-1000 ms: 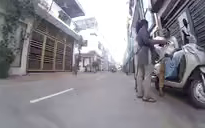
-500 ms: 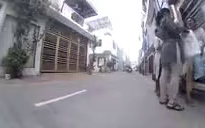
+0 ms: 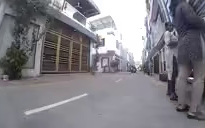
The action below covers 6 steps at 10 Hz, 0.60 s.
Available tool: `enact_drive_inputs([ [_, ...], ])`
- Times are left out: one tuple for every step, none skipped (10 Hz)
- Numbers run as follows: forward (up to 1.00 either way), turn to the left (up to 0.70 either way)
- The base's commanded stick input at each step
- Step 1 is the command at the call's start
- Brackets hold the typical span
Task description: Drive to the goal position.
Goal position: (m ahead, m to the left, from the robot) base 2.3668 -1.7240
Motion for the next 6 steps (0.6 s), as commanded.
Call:
enact_drive_inputs([
  [0.7,-0.12],
  [0.7,-0.35],
  [0.7,-0.35],
  [0.7,-0.35],
  [0.7,-0.35],
  [0.7,-0.35],
])
